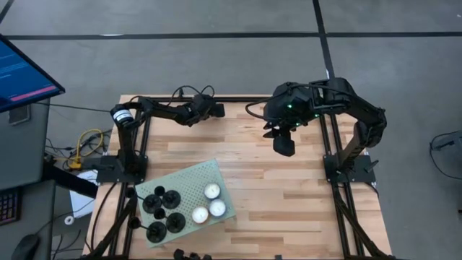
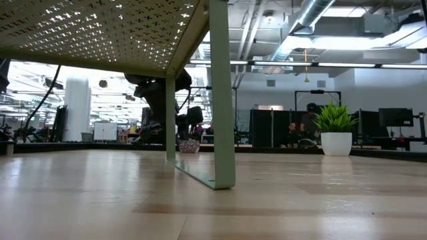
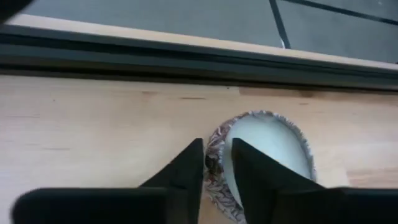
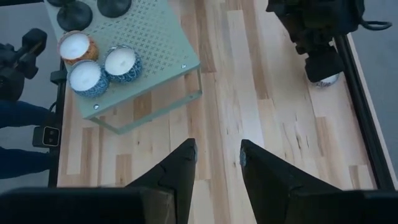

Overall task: Stock candles on shelf
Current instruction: Put the red scented candle on the shelf

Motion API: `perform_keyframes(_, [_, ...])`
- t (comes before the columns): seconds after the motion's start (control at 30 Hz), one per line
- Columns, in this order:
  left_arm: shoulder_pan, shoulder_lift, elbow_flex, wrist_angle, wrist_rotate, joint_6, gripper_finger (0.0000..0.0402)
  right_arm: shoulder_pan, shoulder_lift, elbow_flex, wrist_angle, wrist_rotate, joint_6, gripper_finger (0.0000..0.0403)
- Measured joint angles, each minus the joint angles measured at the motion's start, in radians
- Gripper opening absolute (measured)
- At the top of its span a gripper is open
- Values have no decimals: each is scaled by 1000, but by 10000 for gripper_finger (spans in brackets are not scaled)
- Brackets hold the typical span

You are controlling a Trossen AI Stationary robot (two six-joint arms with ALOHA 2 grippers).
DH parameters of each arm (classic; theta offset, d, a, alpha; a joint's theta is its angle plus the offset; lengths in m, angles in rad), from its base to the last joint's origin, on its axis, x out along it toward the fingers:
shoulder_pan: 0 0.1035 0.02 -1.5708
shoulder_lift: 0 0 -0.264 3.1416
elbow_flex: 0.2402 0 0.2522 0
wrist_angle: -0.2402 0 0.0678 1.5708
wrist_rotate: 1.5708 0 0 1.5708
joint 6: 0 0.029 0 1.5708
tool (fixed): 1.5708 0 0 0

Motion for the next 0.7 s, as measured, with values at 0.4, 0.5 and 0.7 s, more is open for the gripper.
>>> perform_keyframes(0.4, [17,0,-3,-4,48,27,32,0,0,0,0,0,0,119])
perform_keyframes(0.5, [14,0,-4,-3,54,27,9,0,0,0,0,-1,0,119])
perform_keyframes(0.7, [-4,-25,-4,-16,60,66,5,1,0,0,0,0,0,119])
